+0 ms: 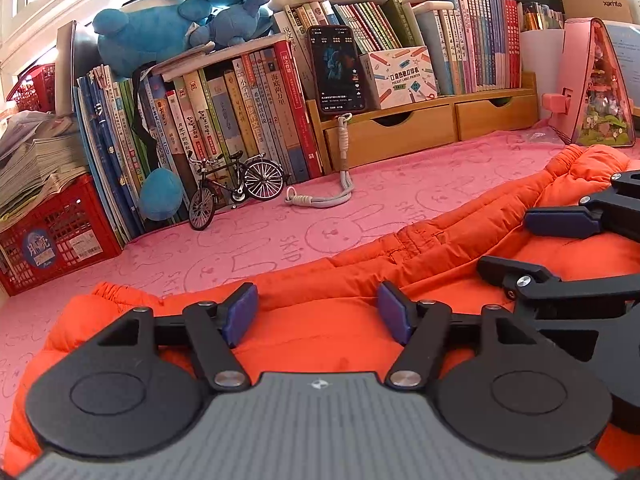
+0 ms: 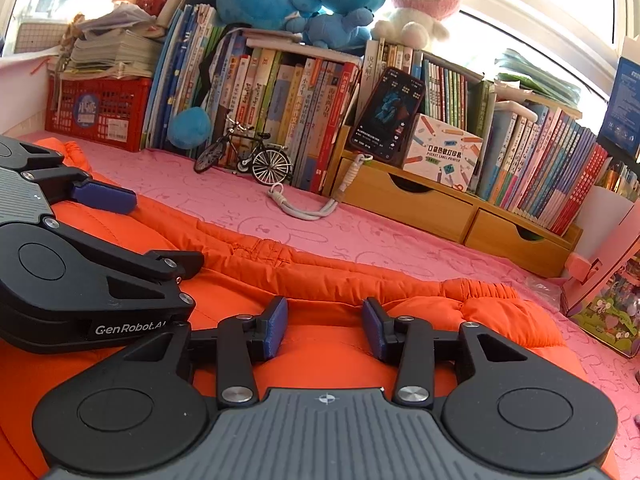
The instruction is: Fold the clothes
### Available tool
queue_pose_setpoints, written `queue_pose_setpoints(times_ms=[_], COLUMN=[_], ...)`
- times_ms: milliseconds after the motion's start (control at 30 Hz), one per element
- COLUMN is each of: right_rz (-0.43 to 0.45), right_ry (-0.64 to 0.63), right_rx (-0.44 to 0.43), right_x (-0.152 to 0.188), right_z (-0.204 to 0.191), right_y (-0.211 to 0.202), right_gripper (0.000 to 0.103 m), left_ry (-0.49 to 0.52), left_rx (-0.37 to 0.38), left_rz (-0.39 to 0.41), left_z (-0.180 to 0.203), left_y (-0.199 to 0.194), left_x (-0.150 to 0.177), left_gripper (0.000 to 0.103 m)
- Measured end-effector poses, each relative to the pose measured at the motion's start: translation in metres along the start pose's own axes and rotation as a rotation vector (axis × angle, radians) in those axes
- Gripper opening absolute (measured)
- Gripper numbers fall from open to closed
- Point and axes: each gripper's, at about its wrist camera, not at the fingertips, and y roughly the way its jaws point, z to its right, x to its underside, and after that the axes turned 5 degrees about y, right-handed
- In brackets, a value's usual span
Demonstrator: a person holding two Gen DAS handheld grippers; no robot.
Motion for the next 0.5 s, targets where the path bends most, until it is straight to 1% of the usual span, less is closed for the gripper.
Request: queue_pose_setpoints(times_ms=[233, 500], right_rz=[-0.018, -0.045], right_ry=[-0.009, -0.006], right_rx=[-0.001, -0.007], right_x=[-0.0018, -0.0013], right_z=[-0.0014, -0.0014], right_y=[0.0026, 0.0083], right_gripper=[0.043, 0.043], left_ry=[-0.016, -0.018], left_rx=[0.022, 0.021], left_rz=[-0.027, -0.044], left_z=[-0.0023, -0.0013], left_y=[0.0048, 0.0087], left_x=[0.0004, -0.0005], left_gripper=[0.066, 0.066])
